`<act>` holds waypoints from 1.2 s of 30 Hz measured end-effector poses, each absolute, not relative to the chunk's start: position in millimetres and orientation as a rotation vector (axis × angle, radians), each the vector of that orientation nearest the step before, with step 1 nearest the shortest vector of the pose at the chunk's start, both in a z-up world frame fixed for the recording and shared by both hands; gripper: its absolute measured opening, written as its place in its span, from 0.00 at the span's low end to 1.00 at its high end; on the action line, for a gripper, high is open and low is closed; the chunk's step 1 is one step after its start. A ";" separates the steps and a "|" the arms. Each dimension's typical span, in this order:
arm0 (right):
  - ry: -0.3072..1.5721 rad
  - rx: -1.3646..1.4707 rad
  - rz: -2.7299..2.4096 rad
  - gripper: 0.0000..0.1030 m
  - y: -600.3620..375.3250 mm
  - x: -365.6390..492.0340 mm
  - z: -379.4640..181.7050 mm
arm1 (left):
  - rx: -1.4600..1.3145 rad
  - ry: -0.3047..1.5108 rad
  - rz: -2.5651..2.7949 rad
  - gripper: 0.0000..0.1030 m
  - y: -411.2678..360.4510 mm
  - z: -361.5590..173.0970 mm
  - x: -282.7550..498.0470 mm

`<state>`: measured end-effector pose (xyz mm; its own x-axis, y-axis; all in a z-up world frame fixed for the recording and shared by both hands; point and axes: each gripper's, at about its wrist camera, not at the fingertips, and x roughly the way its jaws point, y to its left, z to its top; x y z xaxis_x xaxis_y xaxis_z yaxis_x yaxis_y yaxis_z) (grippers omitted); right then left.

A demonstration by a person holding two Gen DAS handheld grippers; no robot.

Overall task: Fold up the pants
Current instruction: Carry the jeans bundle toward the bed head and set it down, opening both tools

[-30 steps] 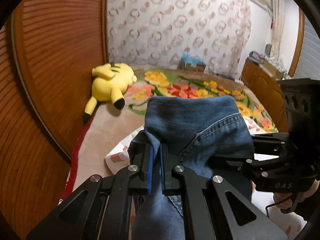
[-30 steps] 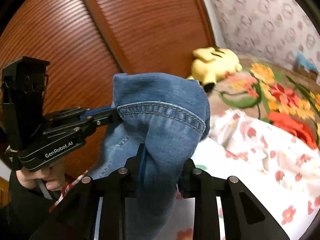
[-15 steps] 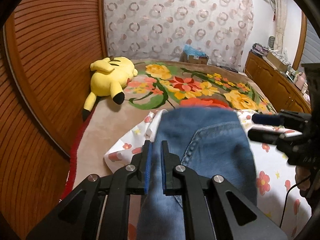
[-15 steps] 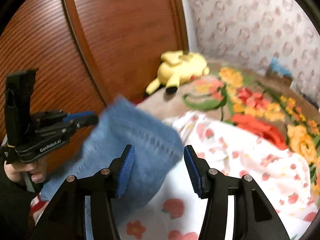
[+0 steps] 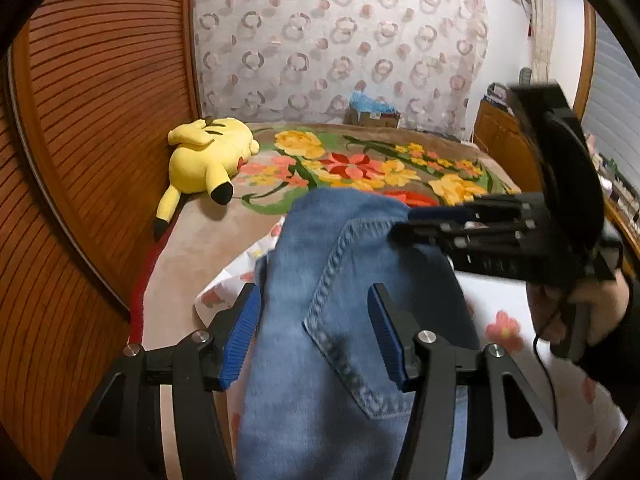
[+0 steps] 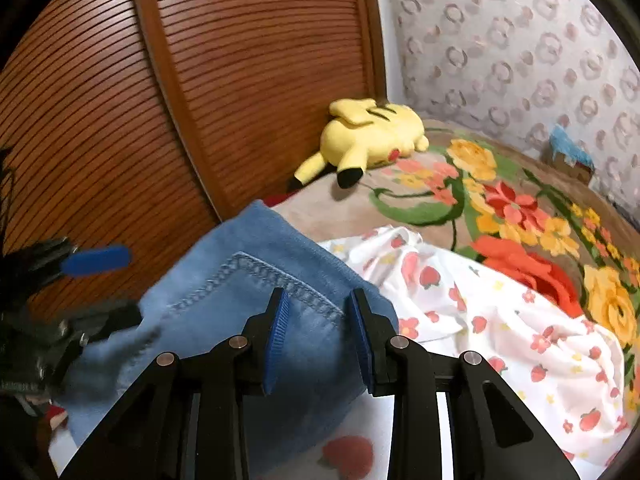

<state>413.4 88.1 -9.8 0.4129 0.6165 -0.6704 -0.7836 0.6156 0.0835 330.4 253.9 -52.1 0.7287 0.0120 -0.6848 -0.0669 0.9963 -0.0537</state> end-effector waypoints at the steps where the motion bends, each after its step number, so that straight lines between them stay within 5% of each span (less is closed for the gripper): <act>1: 0.733 -0.253 0.891 0.31 88.7 417.8 -12.7 | -0.074 0.762 0.046 0.55 254.1 -56.2 331.6; 14: 0.725 -0.249 0.859 0.32 90.8 406.4 -12.3 | -0.118 0.772 0.045 0.56 255.3 -69.7 327.4; 19: 0.712 -0.236 0.870 0.34 77.3 383.5 -2.0 | -0.113 0.741 0.044 0.74 250.1 -58.9 312.8; 24: 0.686 -0.236 0.886 0.35 68.4 357.9 6.4 | -0.111 0.723 0.057 0.79 243.5 -48.3 299.4; 36: 0.590 -0.211 0.842 0.55 16.5 282.7 26.8 | -0.100 0.632 0.081 0.79 220.4 -13.6 249.1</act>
